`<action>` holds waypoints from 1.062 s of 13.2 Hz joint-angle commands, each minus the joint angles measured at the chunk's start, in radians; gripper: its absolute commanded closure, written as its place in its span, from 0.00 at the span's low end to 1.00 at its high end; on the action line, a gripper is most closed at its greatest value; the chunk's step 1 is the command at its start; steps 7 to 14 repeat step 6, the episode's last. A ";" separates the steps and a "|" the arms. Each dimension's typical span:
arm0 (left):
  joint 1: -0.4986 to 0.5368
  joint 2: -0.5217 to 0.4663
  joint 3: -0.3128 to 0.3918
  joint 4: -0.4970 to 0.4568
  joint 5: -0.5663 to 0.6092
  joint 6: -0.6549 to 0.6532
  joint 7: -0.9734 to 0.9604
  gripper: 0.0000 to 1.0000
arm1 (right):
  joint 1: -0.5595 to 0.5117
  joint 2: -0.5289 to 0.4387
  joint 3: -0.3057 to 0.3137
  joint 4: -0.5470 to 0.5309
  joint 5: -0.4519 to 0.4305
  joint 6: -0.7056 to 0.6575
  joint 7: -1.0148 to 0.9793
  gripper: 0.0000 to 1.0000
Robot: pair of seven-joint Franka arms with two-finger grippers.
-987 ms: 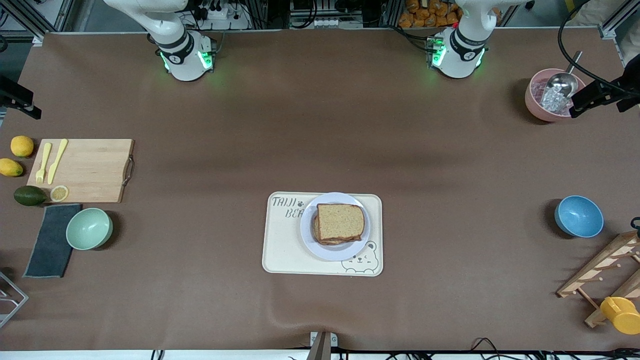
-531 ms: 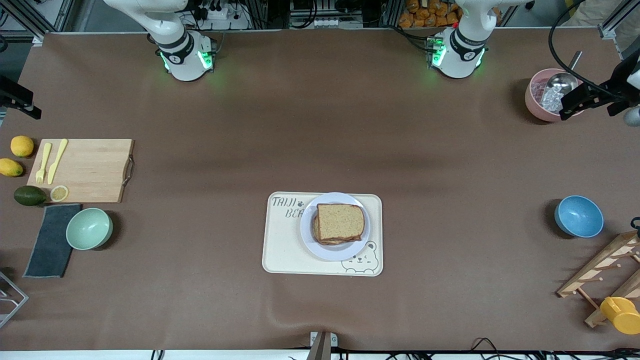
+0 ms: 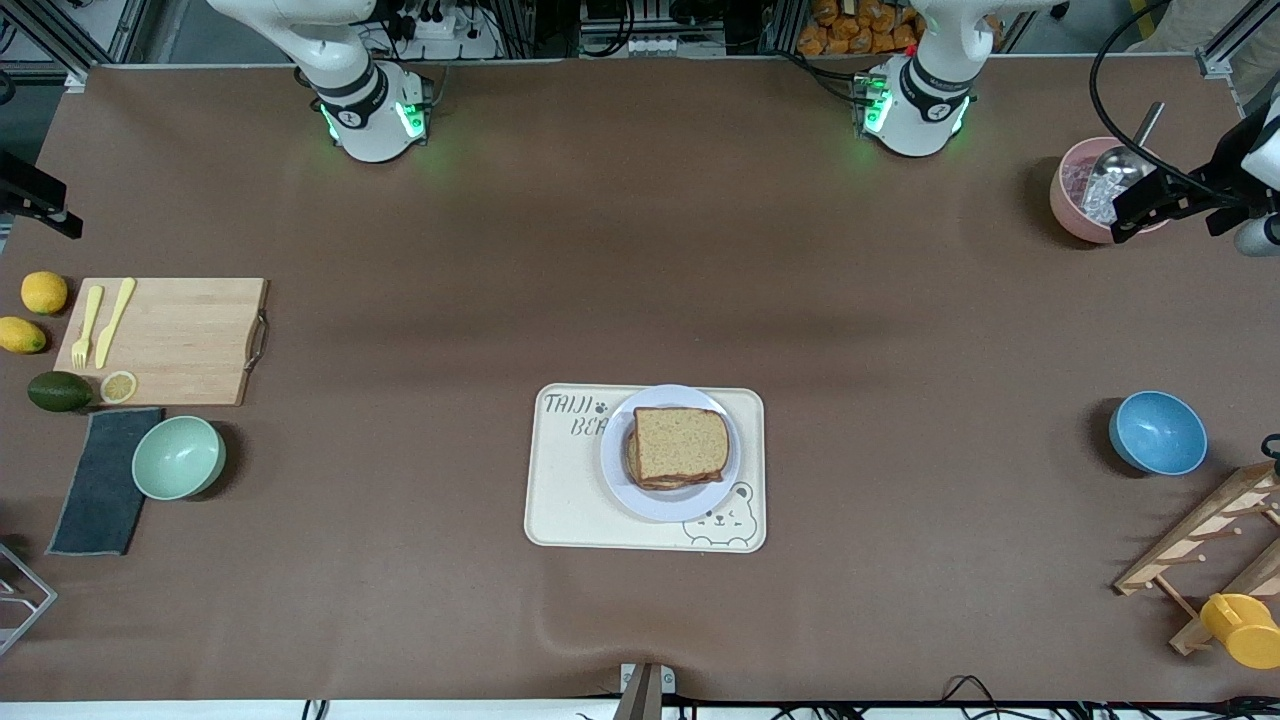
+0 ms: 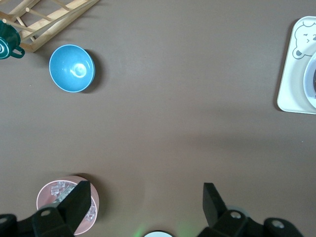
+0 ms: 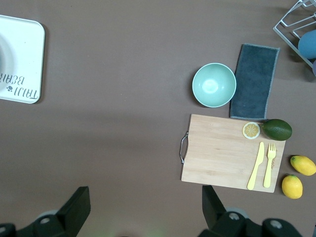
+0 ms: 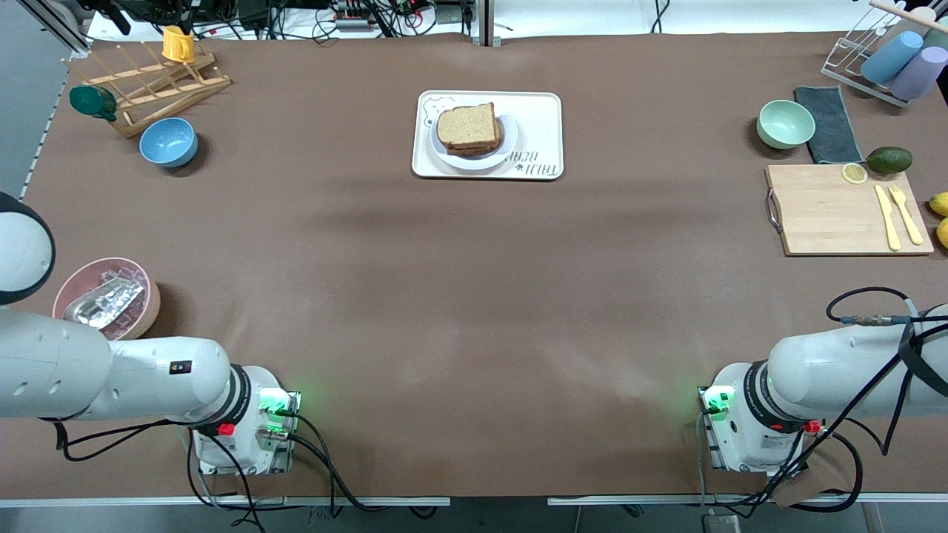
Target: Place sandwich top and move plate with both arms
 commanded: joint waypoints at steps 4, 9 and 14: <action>0.001 0.012 -0.023 0.028 -0.056 -0.017 -0.011 0.00 | -0.028 -0.006 0.020 -0.003 0.001 0.002 -0.001 0.00; 0.001 0.012 -0.023 0.028 -0.056 -0.017 -0.011 0.00 | -0.028 -0.006 0.020 -0.003 0.000 0.002 -0.002 0.00; 0.001 0.012 -0.023 0.028 -0.056 -0.017 -0.011 0.00 | -0.028 -0.006 0.020 -0.003 0.000 0.002 -0.002 0.00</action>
